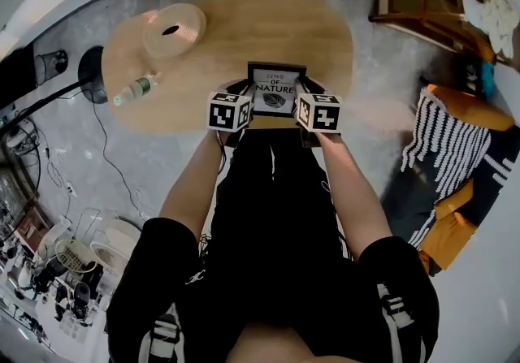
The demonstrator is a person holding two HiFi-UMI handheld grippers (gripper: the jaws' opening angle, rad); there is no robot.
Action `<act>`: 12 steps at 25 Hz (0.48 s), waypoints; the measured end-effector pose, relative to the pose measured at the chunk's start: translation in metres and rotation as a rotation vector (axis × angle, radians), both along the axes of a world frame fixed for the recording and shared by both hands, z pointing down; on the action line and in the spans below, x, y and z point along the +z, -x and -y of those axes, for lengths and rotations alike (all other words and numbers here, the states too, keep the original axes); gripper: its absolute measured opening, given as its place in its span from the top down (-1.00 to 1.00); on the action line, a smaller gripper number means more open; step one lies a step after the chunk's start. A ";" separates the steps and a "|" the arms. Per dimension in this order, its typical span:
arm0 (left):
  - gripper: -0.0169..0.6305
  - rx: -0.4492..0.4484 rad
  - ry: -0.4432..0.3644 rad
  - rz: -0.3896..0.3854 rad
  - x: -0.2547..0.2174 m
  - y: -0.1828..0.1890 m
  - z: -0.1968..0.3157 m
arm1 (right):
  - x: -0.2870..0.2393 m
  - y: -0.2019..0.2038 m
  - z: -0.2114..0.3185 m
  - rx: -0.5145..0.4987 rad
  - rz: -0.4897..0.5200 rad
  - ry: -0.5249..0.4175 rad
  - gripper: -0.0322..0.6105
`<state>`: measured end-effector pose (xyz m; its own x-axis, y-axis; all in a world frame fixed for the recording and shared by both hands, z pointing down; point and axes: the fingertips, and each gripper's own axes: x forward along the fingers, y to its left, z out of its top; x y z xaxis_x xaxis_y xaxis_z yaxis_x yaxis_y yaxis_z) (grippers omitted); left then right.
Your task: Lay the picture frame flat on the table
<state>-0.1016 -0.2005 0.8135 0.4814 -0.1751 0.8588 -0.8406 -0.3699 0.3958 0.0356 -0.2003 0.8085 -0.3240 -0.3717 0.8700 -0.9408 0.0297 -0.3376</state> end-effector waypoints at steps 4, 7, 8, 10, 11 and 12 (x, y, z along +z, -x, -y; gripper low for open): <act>0.69 0.028 0.052 0.031 0.049 -0.013 -0.003 | 0.055 -0.013 -0.002 -0.004 0.013 0.080 0.62; 0.69 0.029 0.086 0.041 0.083 -0.018 -0.002 | 0.093 -0.018 0.003 -0.002 0.008 0.124 0.62; 0.70 0.025 0.093 0.043 0.093 -0.019 0.000 | 0.103 -0.019 0.005 0.002 0.006 0.134 0.62; 0.69 0.014 0.103 0.042 0.109 -0.022 0.004 | 0.117 -0.023 0.011 0.013 0.002 0.150 0.62; 0.70 0.011 0.112 0.041 0.115 -0.023 0.004 | 0.123 -0.025 0.011 0.018 0.001 0.162 0.62; 0.70 0.008 0.124 0.040 0.121 -0.024 0.002 | 0.129 -0.026 0.010 0.022 0.000 0.178 0.62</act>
